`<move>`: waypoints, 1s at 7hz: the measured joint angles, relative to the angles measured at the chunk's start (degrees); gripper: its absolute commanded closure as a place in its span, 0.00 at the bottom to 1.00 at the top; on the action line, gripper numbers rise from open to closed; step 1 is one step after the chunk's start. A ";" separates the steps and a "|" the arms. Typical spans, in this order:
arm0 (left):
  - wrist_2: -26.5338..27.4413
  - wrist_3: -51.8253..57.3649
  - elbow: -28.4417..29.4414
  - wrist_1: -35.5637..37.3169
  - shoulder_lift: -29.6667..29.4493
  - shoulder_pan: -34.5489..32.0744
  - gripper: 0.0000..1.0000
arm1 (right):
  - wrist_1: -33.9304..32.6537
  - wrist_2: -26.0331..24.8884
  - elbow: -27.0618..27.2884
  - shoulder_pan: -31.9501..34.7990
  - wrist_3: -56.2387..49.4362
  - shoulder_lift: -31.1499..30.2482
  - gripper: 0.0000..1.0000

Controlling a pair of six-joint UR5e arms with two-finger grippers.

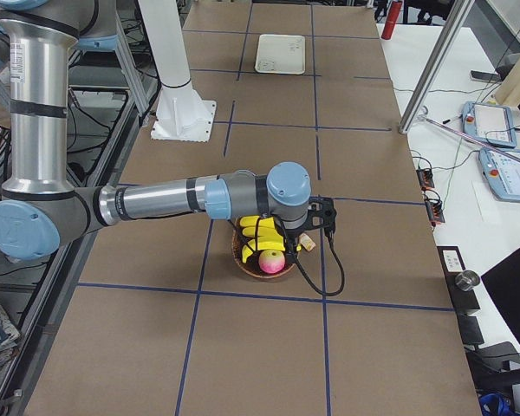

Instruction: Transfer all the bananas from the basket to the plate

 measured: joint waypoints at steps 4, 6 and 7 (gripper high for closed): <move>-0.01 0.08 -0.08 -0.16 0.22 -0.01 0.00 | 11.75 -8.64 7.28 -12.08 10.15 -10.67 0.01; -0.01 0.11 -0.05 -0.21 0.29 0.01 0.00 | 21.53 -9.20 4.55 -18.10 18.35 -12.23 0.01; 0.01 0.18 -0.01 -0.22 0.28 0.02 0.00 | 25.26 -9.35 2.03 -20.09 20.11 -12.19 0.01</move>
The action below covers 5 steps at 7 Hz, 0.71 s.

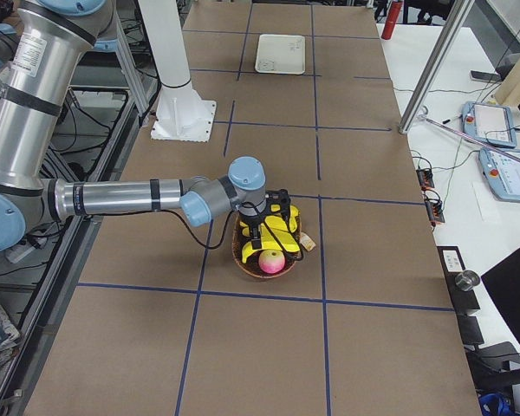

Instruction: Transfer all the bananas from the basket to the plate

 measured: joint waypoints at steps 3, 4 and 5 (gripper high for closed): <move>0.06 0.28 0.17 -0.08 -0.03 0.03 0.00 | 2.83 -0.16 -4.12 -2.24 0.79 1.16 0.01; 0.06 0.32 0.24 -0.09 -0.05 0.03 0.00 | 2.91 -0.18 -5.39 -3.06 0.81 2.17 0.00; 0.06 0.36 0.31 -0.09 -0.05 0.00 0.00 | 2.97 -0.20 -6.56 -3.46 0.80 2.92 0.00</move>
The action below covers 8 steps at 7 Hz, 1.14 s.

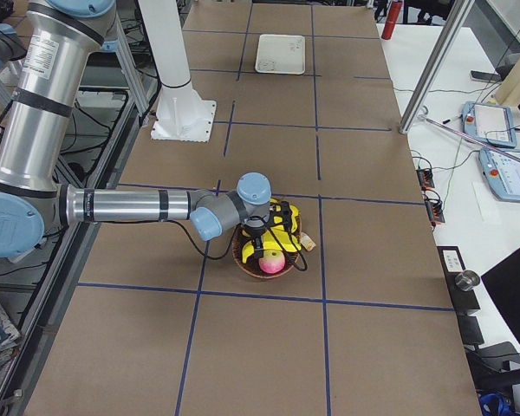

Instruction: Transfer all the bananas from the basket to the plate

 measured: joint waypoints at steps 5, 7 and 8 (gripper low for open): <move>-0.06 -0.04 -0.38 -0.01 0.05 -0.04 0.00 | 0.12 -0.16 -2.90 -0.60 -0.17 0.58 0.18; -0.14 -0.24 -0.31 0.00 0.08 -0.04 0.00 | 0.12 -0.18 -3.00 -0.85 -0.30 0.63 0.30; -0.17 -0.34 -0.34 0.00 0.08 -0.04 0.00 | 0.12 -0.18 -3.00 -0.86 -0.36 0.63 0.48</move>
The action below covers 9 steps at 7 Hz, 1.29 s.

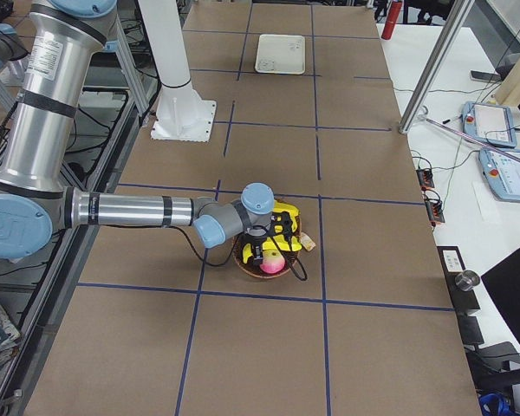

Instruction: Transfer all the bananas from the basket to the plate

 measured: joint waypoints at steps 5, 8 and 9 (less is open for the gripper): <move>-0.01 -0.19 -0.08 0.00 -0.24 0.02 0.00 | 0.06 -0.18 0.57 0.29 -0.26 -0.08 0.96; -0.13 -1.10 0.00 0.06 -0.66 0.06 0.00 | -0.06 -0.38 2.31 3.39 -1.17 -0.60 1.00; -0.49 -1.76 -0.18 0.03 -0.69 0.08 0.00 | -0.45 0.75 3.33 5.14 -1.56 -0.77 1.00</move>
